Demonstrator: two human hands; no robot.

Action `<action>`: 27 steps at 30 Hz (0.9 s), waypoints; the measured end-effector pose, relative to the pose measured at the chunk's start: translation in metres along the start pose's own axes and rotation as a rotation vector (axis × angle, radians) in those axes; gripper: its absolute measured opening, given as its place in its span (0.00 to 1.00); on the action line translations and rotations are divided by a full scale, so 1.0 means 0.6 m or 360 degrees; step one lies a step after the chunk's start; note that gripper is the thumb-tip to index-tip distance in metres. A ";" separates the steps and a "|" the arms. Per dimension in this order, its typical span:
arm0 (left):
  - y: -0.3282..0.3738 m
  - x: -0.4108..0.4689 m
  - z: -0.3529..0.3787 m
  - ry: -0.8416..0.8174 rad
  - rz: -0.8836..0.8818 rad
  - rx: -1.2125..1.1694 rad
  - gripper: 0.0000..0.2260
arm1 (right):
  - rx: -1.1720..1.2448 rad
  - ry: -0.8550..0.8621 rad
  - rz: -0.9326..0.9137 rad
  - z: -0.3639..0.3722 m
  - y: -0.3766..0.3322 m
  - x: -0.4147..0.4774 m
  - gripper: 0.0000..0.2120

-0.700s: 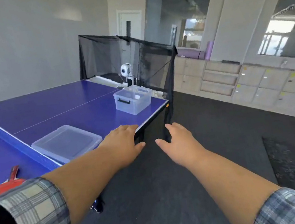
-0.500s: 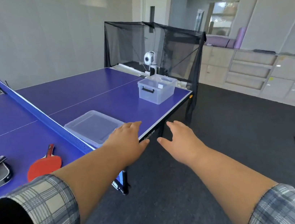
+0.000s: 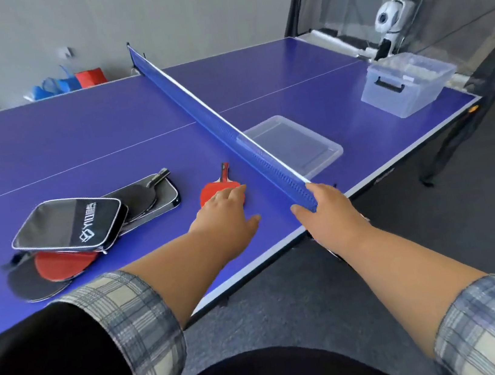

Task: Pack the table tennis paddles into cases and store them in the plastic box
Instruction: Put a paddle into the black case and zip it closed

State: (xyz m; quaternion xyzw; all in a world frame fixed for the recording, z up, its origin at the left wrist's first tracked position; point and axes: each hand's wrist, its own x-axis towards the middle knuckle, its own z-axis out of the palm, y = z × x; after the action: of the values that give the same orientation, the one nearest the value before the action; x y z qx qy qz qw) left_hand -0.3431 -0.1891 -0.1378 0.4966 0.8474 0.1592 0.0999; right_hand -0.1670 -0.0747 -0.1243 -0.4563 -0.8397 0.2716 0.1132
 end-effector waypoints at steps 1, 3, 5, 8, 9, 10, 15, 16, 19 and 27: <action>-0.030 0.003 -0.001 -0.0016 -0.0018 0.0000 0.31 | -0.0006 -0.0011 -0.0009 0.022 -0.021 0.012 0.32; -0.089 0.002 0.000 -0.0064 -0.0038 0.0030 0.32 | -0.0046 -0.0048 -0.0034 0.066 -0.059 0.031 0.33; -0.139 0.000 0.001 -0.0089 -0.0053 0.0055 0.32 | -0.0091 -0.0097 -0.0054 0.103 -0.091 0.046 0.33; -0.203 -0.002 -0.001 -0.0127 -0.0144 0.0052 0.32 | -0.0138 -0.0173 -0.0083 0.147 -0.127 0.069 0.33; -0.222 -0.001 -0.001 -0.0135 -0.0187 0.0036 0.32 | -0.0152 -0.0193 -0.0099 0.159 -0.136 0.076 0.33; -0.241 0.000 0.000 -0.0137 -0.0229 0.0021 0.33 | -0.0165 -0.0216 -0.0111 0.171 -0.145 0.084 0.33; -0.321 0.005 0.009 -0.0142 -0.0439 -0.0029 0.33 | -0.0191 -0.0337 -0.0175 0.234 -0.184 0.132 0.32; -0.335 0.005 0.011 -0.0149 -0.0482 -0.0037 0.33 | -0.0186 -0.0364 -0.0191 0.247 -0.192 0.142 0.32; -0.373 0.010 0.018 -0.0167 -0.0603 -0.0039 0.33 | -0.0198 -0.0466 -0.0254 0.288 -0.214 0.178 0.31; -0.433 0.087 0.012 -0.0086 -0.0888 0.0018 0.32 | -0.0332 -0.0776 -0.0553 0.371 -0.255 0.322 0.34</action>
State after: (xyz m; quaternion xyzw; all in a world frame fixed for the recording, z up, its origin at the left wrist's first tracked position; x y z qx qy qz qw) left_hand -0.5763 -0.2609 -0.2408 0.2487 0.9492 0.1076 0.1597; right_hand -0.4799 -0.0600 -0.2339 -0.2367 -0.9308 0.2620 -0.0944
